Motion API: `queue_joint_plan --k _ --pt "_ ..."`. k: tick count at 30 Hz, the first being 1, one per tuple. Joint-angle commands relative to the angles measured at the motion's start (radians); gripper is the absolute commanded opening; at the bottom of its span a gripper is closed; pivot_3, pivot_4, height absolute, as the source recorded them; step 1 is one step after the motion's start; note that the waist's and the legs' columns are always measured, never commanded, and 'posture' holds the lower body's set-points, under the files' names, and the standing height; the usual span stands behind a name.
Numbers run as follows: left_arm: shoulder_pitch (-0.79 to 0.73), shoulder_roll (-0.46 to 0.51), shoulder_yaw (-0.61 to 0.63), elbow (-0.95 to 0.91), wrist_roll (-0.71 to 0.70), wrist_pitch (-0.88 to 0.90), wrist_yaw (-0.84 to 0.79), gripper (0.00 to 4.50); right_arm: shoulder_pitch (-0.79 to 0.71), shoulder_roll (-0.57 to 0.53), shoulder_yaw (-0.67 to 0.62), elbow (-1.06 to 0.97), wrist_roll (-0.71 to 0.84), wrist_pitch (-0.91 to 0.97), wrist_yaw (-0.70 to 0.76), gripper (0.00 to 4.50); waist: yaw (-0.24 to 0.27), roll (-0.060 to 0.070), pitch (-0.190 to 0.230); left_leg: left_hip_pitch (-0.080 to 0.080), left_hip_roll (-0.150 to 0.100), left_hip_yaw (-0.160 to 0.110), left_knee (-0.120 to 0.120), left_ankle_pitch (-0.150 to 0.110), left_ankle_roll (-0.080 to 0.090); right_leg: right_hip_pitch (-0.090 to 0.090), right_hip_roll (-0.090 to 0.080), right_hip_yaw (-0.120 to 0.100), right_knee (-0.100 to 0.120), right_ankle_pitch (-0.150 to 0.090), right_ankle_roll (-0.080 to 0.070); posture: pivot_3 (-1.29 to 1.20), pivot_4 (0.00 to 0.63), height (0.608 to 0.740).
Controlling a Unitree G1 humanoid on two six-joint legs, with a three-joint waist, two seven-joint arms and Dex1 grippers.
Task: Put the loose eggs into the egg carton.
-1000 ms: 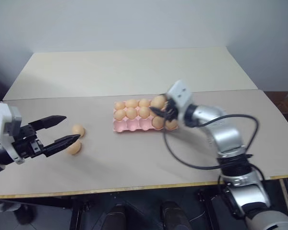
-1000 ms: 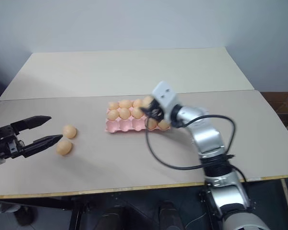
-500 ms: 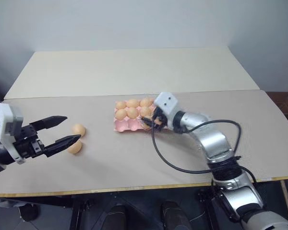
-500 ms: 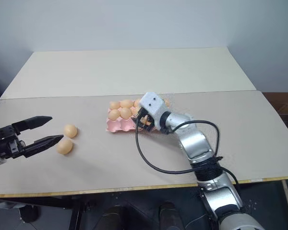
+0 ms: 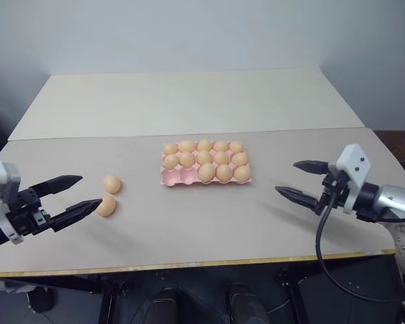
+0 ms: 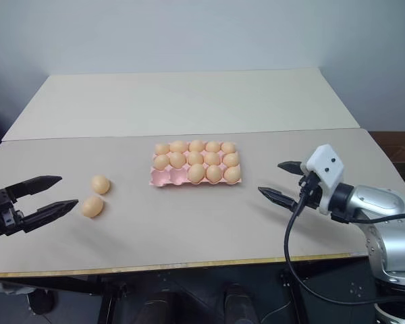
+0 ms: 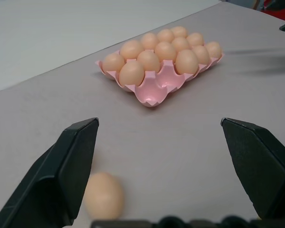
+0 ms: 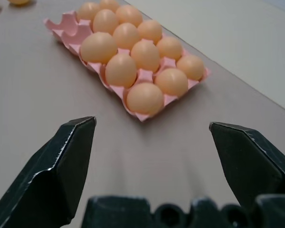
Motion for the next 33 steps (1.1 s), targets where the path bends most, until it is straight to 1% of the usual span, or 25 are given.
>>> queue_joint_plan --k 1,2,3,5,7,8,11,13,18,21,24,27,29,31,32,33 --pt "-0.003 0.000 0.010 -0.023 0.008 -0.005 0.032 4.50 -0.011 -0.012 0.003 -0.027 0.013 -0.056 -0.006 4.45 0.001 0.000 0.000 0.000 0.000 0.000 0.000 0.000 0.000 0.000 0.000 0.000 0.000 0.000 0.000 0.00 0.150 0.740" --pt "0.003 0.007 0.002 -0.034 0.029 0.011 0.066 4.50 -0.021 -0.010 0.009 -0.021 0.012 -0.061 -0.015 4.45 0.003 0.000 0.000 0.000 0.000 0.000 0.000 0.000 0.000 0.000 0.000 0.000 0.000 0.000 0.000 0.00 0.150 0.740" --pt "0.007 0.000 -0.015 -0.058 0.063 0.031 0.134 4.50 -0.032 -0.010 0.011 -0.014 0.013 -0.065 -0.022 4.45 0.004 0.000 0.000 -0.001 0.000 0.000 0.000 0.000 0.000 0.000 0.000 0.000 0.000 0.000 0.000 0.00 0.150 0.740" --pt "0.026 -0.010 -0.046 -0.134 0.089 0.125 0.273 4.50 -0.047 -0.012 0.014 -0.004 0.008 -0.073 -0.034 4.45 0.007 0.000 0.000 -0.001 0.000 0.000 0.000 0.000 0.000 -0.001 -0.001 0.000 -0.001 0.000 0.000 0.00 0.150 0.740" --pt "0.047 -0.041 -0.076 -0.213 0.111 0.177 0.373 4.50 -0.049 -0.019 0.019 0.002 0.002 -0.083 -0.037 4.45 0.009 0.000 0.000 -0.002 -0.001 -0.001 0.000 0.000 0.000 -0.001 -0.001 0.000 -0.001 0.000 0.000 0.00 0.150 0.740" --pt "0.045 -0.065 -0.080 -0.240 0.097 0.210 0.421 4.50 -0.049 -0.022 0.021 0.002 0.001 -0.083 -0.040 4.45 0.009 0.000 0.000 -0.002 -0.001 -0.001 0.000 0.000 0.000 -0.001 -0.001 0.000 -0.001 0.000 0.000 0.00 0.150 0.740" --pt "-0.001 -0.115 -0.137 -0.281 0.100 0.334 0.579 4.50 -0.054 -0.033 0.024 -0.006 0.012 -0.073 -0.044 4.45 0.012 0.000 0.000 -0.003 -0.001 -0.002 0.000 0.000 0.000 -0.001 -0.001 0.000 0.000 0.000 0.000 0.00 0.150 0.740" --pt "-0.053 -0.135 -0.194 -0.272 0.133 0.395 0.666 4.50 -0.064 -0.040 0.027 -0.010 0.024 -0.064 -0.046 4.45 0.016 0.000 0.000 -0.002 -0.001 -0.002 0.001 0.000 0.000 -0.001 -0.001 0.000 0.001 0.000 0.000 0.00 0.150 0.740" --pt "-0.217 -0.212 -0.286 -0.184 0.178 0.496 0.820 4.50 -0.086 -0.054 0.026 -0.015 0.041 -0.054 -0.053 4.45 0.018 -0.001 0.000 -0.002 -0.002 -0.002 0.001 0.000 0.000 0.000 -0.002 -0.001 0.000 0.000 0.000 0.00 0.150 0.740" --pt "-0.292 -0.217 -0.368 -0.123 0.217 0.554 0.854 4.50 -0.080 -0.056 0.017 -0.044 0.057 -0.040 -0.068 4.45 0.020 -0.001 0.000 -0.003 -0.002 -0.002 0.001 0.000 0.000 -0.001 -0.002 -0.001 0.000 0.000 0.000 0.00 0.150 0.740" --pt "-0.358 -0.232 -0.396 -0.067 0.241 0.649 0.894 3.92 -0.067 -0.058 0.009 -0.066 0.064 -0.032 -0.093 4.50 0.019 -0.001 0.000 -0.004 -0.002 -0.002 0.001 0.000 0.000 -0.002 -0.002 -0.001 0.000 0.000 0.000 0.00 0.150 0.740" --pt "-0.368 -0.217 -0.418 -0.046 0.271 0.611 0.869 3.04 -0.062 -0.054 -0.007 -0.074 0.060 -0.028 -0.129 4.50 0.018 -0.001 -0.001 -0.004 -0.002 -0.002 0.001 0.000 0.000 -0.002 -0.002 -0.001 0.000 0.000 0.000 0.00 0.150 0.740" --pt "-0.385 -0.219 -0.402 -0.041 0.265 0.611 0.849 2.42 -0.065 -0.052 -0.016 -0.073 0.063 -0.021 -0.148 4.50 0.018 -0.001 -0.001 -0.003 -0.002 -0.002 0.001 0.000 0.000 -0.002 -0.002 -0.001 0.001 0.000 0.000 0.00 0.150 0.740" --pt "-0.380 -0.187 -0.395 -0.065 0.250 0.594 0.794 1.86 -0.067 -0.051 -0.023 -0.074 0.069 -0.013 -0.164 4.50 0.019 -0.001 -0.001 -0.003 -0.002 -0.002 0.001 0.000 0.000 -0.002 -0.002 -0.001 0.001 0.000 0.000 0.00 0.150 0.740" --pt "-0.361 -0.145 -0.400 -0.099 0.246 0.571 0.745 1.75 -0.065 -0.049 -0.027 -0.076 0.073 -0.007 -0.171 4.50 0.019 -0.001 -0.001 -0.004 -0.002 -0.002 0.001 0.000 0.000 -0.002 -0.002 -0.001 0.000 0.000 0.000 0.00 0.150 0.740" --pt "-0.334 -0.099 -0.405 -0.141 0.244 0.525 0.679 1.75 -0.061 -0.049 -0.029 -0.078 0.074 -0.006 -0.175 4.50 0.016 -0.002 0.000 -0.004 -0.002 -0.002 0.001 0.000 0.000 -0.002 -0.002 -0.001 0.000 0.000 0.000 0.00 0.150 0.740"
